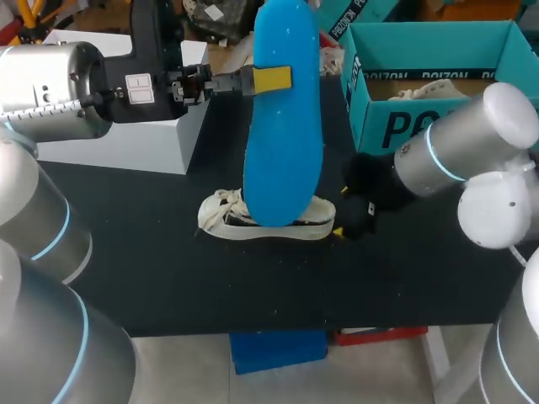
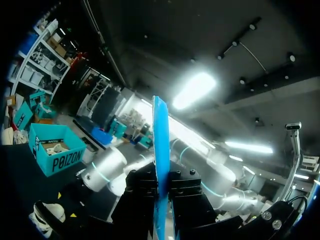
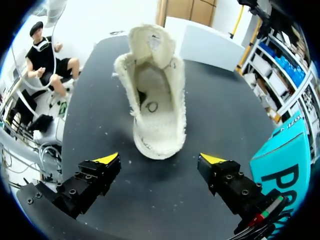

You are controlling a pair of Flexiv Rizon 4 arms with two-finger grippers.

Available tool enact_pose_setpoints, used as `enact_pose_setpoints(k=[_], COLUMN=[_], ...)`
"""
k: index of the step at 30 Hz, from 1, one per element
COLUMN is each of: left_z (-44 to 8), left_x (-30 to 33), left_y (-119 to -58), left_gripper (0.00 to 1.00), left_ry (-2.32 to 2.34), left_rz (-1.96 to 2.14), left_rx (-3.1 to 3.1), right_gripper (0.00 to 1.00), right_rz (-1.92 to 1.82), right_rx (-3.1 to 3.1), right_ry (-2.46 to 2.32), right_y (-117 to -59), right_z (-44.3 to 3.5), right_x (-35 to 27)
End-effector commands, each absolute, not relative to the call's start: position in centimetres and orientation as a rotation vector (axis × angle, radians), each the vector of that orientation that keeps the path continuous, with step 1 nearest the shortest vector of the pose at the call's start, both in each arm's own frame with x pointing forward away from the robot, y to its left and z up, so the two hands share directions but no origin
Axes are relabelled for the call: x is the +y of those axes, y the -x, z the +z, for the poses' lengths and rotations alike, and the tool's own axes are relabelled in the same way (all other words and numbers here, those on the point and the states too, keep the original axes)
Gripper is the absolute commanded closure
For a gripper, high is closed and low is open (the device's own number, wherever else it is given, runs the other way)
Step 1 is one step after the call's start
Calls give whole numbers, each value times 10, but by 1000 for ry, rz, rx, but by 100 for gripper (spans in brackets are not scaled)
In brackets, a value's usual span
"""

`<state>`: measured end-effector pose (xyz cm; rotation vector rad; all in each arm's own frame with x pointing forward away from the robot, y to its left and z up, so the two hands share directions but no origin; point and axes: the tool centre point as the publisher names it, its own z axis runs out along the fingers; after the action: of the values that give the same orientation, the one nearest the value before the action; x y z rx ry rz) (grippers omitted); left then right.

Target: Take the shoe out of the shoebox, open the shoe tongue, remove and reinsert the insole, then place the shoe into the shoebox

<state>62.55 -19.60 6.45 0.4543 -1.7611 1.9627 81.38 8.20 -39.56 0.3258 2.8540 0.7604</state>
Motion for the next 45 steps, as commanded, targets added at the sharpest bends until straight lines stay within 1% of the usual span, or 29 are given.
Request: enact_pose_setpoints(k=[1, 8, 19, 28, 45], left_z=[65, 65, 65, 65, 65], left_x=[-196, -196, -196, -196, -196], left_y=[-625, -625, -625, -625, -625], left_gripper=[100, 100, 100, 100, 100], left_ry=[-457, -457, -457, -457, -457], left_rz=[1959, 1959, 1959, 1959, 1959], left_rx=[-1765, -1765, -1765, -1765, -1765], right_gripper=[0, 0, 0, 0, 0], right_rz=[-436, -683, -844, -829, -643], right_rx=[2967, 2923, 2947, 3001, 3038], right_ry=[-294, -173, -99, -111, -175], right_y=[-817, -819, -823, -828, -832], right_z=[-390, -382, -386, -389, -389], right_x=[91, 102, 116, 125, 126])
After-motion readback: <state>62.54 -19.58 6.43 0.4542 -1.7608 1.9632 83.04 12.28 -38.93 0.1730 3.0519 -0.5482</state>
